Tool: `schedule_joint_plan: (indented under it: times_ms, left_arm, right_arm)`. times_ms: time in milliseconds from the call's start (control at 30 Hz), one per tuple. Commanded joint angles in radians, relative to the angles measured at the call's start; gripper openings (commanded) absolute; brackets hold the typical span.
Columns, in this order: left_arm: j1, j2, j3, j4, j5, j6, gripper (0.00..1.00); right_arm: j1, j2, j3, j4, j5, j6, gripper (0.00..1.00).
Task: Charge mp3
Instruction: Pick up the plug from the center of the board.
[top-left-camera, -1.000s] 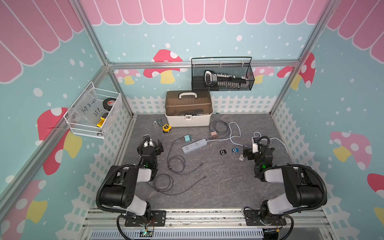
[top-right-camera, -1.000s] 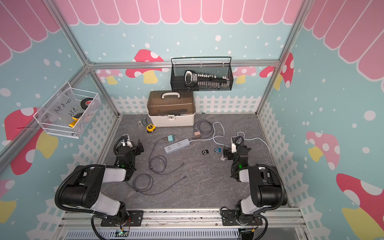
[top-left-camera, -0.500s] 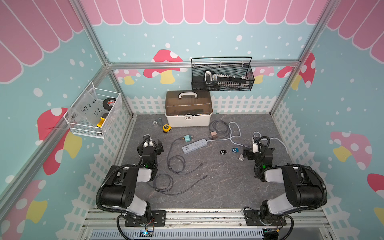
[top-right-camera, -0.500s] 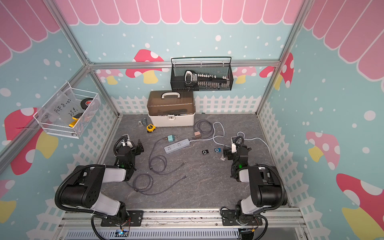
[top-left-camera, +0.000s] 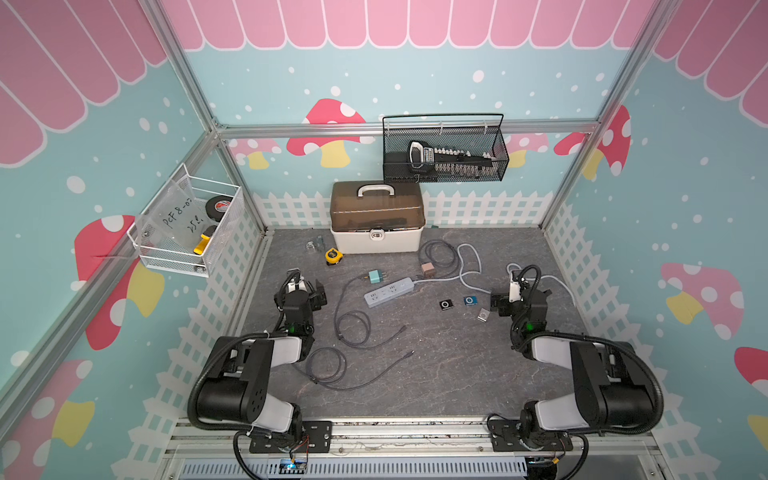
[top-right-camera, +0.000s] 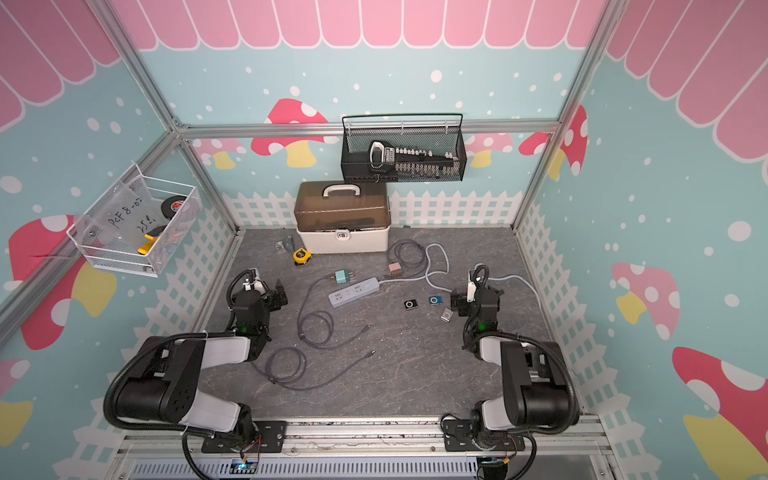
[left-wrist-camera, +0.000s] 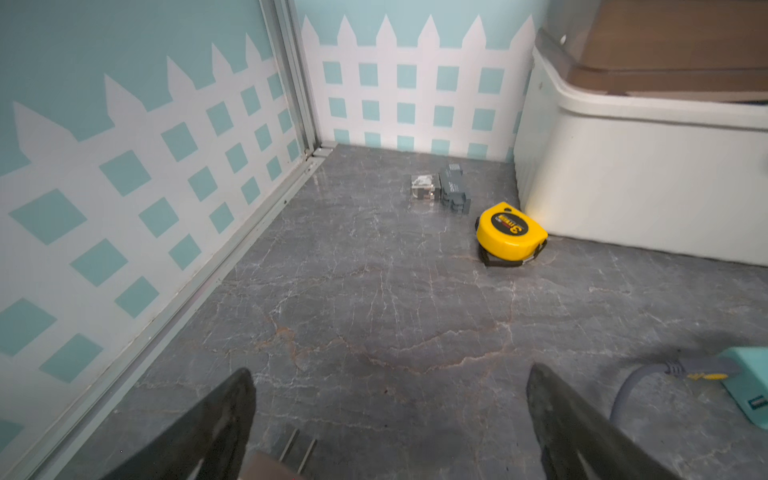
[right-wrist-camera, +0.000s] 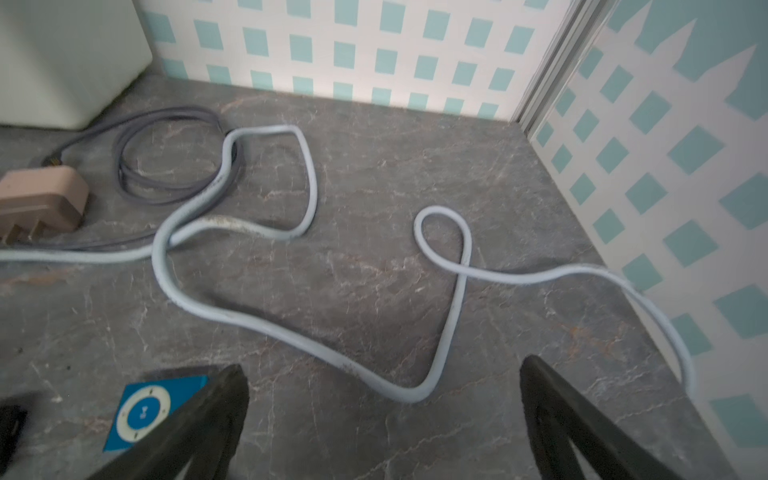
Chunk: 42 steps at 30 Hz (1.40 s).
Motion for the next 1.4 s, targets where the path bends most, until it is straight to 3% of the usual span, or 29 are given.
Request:
schedule_joint_plan:
  times_ms: [0, 133, 233, 367, 467, 800, 933, 1133, 1367]
  left_arm:
    - [0.011, -0.125, 0.143, -0.263, 0.126, 0.051, 0.99]
    - [0.007, -0.137, 0.353, -0.619, 0.408, 0.148, 0.95]
    - [-0.023, -0.087, 0.466, -0.790, 0.558, 0.202, 0.92]
    - [-0.102, -0.010, 0.521, -0.889, 0.586, 0.324, 0.91]
    - [-0.133, 0.092, 0.583, -0.941, 0.612, 0.373, 0.90]
    - [-0.146, 0.427, 0.891, -1.051, 0.597, 0.442, 0.84]
    - [-0.137, 0.540, 0.995, -1.122, 0.599, 0.535, 0.84]
    - [-0.089, 0.613, 1.045, -1.164, 0.699, 0.559, 0.79]
    - [-0.072, 0.662, 1.090, -1.222, 0.784, 0.699, 0.80]
  right_arm:
    - [-0.004, -0.125, 0.150, -0.279, -0.012, 0.014, 1.00]
    - [-0.002, -0.161, 0.251, -0.456, -0.114, 0.023, 0.96]
    - [0.005, -0.142, 0.320, -0.595, -0.202, 0.027, 0.92]
    - [0.039, -0.118, 0.389, -0.723, -0.293, -0.014, 0.88]
    - [0.088, -0.094, 0.424, -0.784, -0.279, -0.081, 0.86]
    - [0.200, -0.021, 0.440, -0.778, -0.295, -0.208, 0.82]
    - [0.213, -0.001, 0.447, -0.768, -0.328, -0.255, 0.81]
    - [0.215, 0.029, 0.480, -0.771, -0.347, -0.303, 0.81]
    - [0.218, 0.112, 0.557, -0.784, -0.396, -0.331, 0.79]
